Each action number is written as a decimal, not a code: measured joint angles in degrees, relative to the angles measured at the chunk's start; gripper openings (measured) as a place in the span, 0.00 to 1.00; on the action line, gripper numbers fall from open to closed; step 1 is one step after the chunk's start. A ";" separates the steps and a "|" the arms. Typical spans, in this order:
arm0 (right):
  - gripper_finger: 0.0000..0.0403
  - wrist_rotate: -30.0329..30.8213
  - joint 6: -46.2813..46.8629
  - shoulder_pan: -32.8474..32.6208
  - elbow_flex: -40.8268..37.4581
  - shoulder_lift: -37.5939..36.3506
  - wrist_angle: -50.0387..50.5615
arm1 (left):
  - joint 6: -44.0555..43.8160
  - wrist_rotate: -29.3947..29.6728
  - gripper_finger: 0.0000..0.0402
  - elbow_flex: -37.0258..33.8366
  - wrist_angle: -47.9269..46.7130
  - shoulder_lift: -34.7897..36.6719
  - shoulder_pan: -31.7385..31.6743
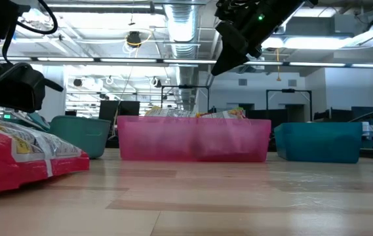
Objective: Pick & Place Food Item
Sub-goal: Put the orange noodle pack into the red bin
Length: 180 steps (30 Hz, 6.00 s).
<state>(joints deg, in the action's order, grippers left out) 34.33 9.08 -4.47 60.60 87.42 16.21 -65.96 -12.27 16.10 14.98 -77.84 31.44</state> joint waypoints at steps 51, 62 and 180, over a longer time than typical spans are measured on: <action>0.00 0.00 0.00 0.00 0.00 0.00 0.00 | 26.73 2.02 0.00 0.02 35.66 0.22 -3.10; 0.00 0.00 -0.35 0.00 0.00 0.00 0.02 | 27.18 5.40 0.00 0.02 41.43 0.22 -7.00; 0.30 -4.31 -7.61 -4.87 0.61 1.95 -15.10 | 26.06 24.98 0.00 1.55 59.47 0.22 -30.34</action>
<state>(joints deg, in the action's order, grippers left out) 30.02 1.48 -9.34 61.21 89.36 1.11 -39.90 12.71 17.65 74.46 -77.62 1.10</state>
